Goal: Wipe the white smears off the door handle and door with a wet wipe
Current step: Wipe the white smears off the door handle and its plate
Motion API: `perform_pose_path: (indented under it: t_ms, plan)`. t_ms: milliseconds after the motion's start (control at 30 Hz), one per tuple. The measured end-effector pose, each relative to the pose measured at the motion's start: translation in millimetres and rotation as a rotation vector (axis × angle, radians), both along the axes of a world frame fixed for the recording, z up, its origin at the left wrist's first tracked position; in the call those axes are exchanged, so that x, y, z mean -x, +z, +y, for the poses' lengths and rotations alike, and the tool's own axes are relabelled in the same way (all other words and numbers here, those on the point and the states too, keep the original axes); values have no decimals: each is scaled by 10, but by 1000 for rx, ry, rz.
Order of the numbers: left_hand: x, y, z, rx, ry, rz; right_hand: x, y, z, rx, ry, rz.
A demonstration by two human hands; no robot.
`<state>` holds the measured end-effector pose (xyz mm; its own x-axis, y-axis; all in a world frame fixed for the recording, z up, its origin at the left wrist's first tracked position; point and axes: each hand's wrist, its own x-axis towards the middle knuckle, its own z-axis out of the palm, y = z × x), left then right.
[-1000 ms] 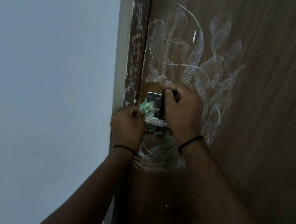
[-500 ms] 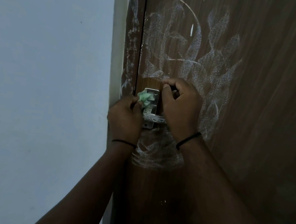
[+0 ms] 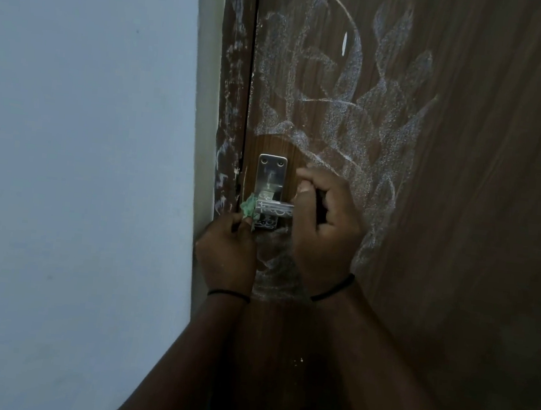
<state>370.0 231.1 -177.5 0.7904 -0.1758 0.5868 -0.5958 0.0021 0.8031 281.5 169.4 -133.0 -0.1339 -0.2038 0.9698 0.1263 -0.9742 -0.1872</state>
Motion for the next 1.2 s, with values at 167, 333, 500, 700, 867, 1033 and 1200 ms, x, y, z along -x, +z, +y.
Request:
perform_pose_path:
  t_ms: [167,333,500,700,867,1033,1200]
  plan:
    - [-1,-22,4,4,-56,172,-58,-490,74,-139,-18,117]
    - [-36,-10,-41,214,-346,635,-140,-831,142,-366,-10,265]
    - [34,37,-117,420,-509,1013,-109,-876,171,-502,81,274]
    - [229,52,-181,352,-567,1076,-91,-832,81,-634,35,267]
    - [204,31,-138,259,-686,1110,-25,-795,12,-702,1,317]
    - [131,-6,-49,180,-761,1032,-84,-759,38,-789,88,351]
    - [47,-29,22,78,-762,870,-194,-657,24,-887,162,298]
